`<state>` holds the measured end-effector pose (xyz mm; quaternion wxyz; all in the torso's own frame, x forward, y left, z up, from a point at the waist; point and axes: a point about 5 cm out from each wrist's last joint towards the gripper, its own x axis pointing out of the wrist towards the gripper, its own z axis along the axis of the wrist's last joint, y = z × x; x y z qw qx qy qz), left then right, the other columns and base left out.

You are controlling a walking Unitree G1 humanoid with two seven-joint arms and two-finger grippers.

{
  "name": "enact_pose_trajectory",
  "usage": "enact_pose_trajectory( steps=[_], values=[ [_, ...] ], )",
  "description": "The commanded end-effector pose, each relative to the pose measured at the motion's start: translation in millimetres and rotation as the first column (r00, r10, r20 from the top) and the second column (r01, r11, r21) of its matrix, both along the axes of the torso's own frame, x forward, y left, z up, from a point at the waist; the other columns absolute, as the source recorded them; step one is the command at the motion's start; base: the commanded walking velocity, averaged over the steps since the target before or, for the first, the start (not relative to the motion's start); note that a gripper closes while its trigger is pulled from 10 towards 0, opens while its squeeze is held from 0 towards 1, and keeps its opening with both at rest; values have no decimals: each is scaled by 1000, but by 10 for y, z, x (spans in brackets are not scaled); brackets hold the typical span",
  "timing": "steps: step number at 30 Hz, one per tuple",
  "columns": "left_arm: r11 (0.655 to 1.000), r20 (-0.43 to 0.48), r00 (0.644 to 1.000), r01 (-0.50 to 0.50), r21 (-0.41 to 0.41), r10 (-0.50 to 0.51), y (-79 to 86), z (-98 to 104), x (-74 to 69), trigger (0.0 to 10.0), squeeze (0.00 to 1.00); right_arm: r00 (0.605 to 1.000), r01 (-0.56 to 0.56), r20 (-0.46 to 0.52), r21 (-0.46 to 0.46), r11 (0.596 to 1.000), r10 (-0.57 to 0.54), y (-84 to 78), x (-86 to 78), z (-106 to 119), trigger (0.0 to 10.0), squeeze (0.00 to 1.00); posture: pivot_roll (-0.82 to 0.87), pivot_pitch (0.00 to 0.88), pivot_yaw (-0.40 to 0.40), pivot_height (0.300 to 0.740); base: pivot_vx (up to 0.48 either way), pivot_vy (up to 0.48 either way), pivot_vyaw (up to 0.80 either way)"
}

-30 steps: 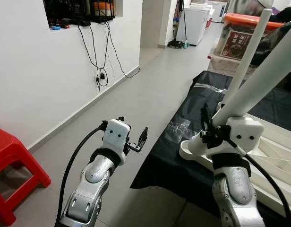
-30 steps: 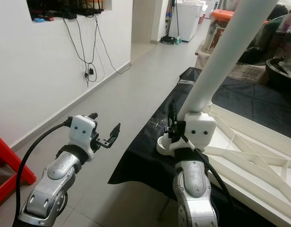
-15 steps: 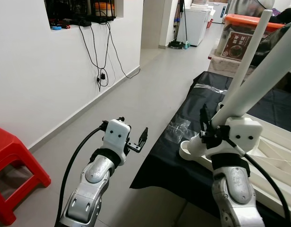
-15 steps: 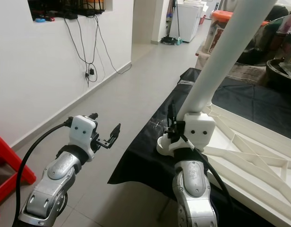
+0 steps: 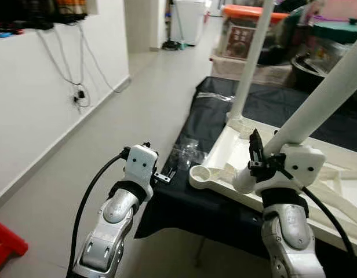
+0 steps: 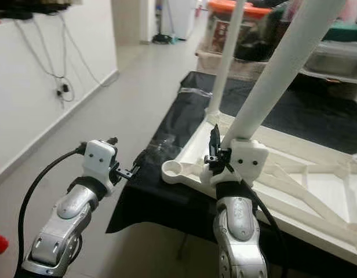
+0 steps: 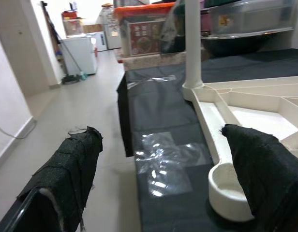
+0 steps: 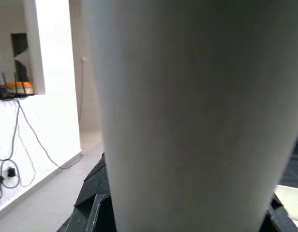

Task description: Building children table

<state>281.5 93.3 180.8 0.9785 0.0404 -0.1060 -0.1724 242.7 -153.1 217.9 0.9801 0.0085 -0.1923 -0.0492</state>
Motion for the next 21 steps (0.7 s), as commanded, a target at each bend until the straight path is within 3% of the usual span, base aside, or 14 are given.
enact_pose_trajectory(
  steps=[1,14,21],
  values=[
    [1000,-12,1000,-13,-10,13,16,0,18,10000,0,1000,-13,-4,3,1000,13,22,31,13,10000,0,79,0,-87,740,0,0,-800],
    [999,-12,999,-33,-13,32,54,1,39,10000,0,1000,-19,17,-10,1000,20,30,59,59,10000,0,80,0,-90,740,0,0,-800],
    [999,-16,999,-36,-15,36,50,-16,35,10000,0,998,-58,30,-13,998,59,71,96,100,10000,0,79,0,-96,740,0,0,-61]
  ],
)
